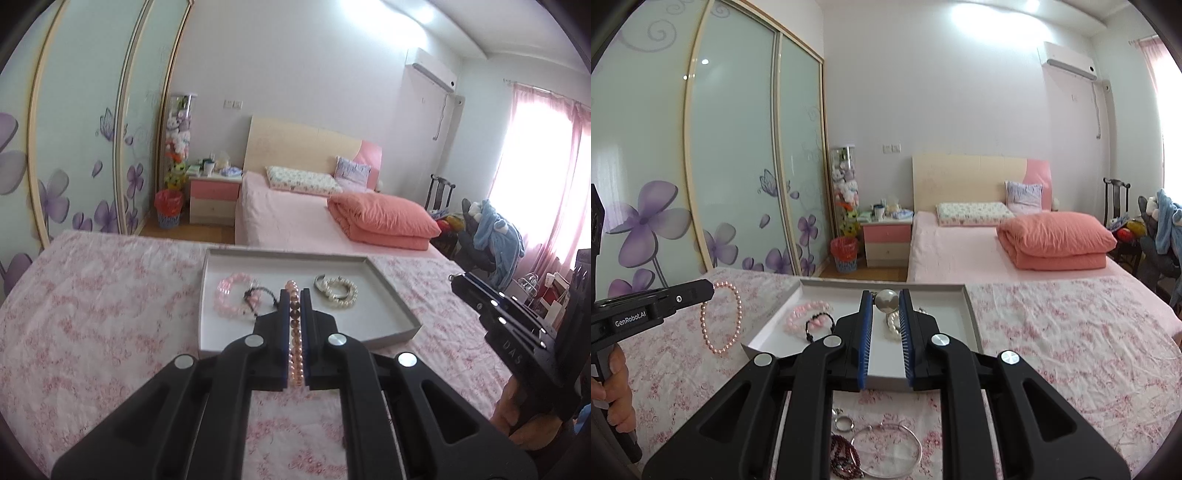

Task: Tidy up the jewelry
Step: 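Carry the pink pearl bracelet and pearl stud into the grey tray and open both tools, then grasp the dark red beaded necklace with the left tool while the right tool reaches the silver bangle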

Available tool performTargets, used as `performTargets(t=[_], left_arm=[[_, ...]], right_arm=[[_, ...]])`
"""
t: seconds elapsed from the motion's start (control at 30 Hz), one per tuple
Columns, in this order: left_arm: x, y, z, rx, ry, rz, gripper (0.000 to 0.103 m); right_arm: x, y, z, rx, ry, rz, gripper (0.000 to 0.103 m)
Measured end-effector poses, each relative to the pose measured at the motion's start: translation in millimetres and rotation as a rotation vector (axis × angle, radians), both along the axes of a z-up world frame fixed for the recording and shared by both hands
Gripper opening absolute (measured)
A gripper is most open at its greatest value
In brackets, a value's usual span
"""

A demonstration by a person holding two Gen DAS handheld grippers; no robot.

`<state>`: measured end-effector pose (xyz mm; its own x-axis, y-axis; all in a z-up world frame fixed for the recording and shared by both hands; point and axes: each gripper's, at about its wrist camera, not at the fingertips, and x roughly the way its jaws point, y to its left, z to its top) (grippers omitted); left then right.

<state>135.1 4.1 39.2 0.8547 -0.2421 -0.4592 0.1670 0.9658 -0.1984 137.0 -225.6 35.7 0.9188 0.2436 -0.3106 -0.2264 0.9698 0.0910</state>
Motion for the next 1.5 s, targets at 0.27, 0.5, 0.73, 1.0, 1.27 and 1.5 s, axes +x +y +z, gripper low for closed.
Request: performTargets(t=[0.27, 0.5, 0.73, 1.0, 1.27, 1.5], left_arm=[[-7, -10, 17, 0.028, -0.062, 0.005, 0.006], [3, -18, 23, 0.057, -0.073, 0.001, 0.007], [34, -21, 22, 0.06, -0.062, 0.01, 0.007], [89, -17, 0, 0.05, 0.007, 0.025, 0.007], [127, -19, -25, 0.053, 0.062, 0.038, 0.007], [150, -13, -45, 0.033, 0.126, 0.053, 0.02]], right_arm=[[0, -2, 4, 0.008, -0.032, -0.007, 0.015], [12, -3, 10, 0.008, -0.055, -0.02, 0.016], [50, -4, 5, 0.038, -0.005, -0.025, 0.016], [103, 3, -20, 0.05, 0.108, -0.024, 0.015], [140, 10, -38, 0.05, 0.186, -0.012, 0.016], [151, 10, -50, 0.074, 0.26, 0.01, 0.029]])
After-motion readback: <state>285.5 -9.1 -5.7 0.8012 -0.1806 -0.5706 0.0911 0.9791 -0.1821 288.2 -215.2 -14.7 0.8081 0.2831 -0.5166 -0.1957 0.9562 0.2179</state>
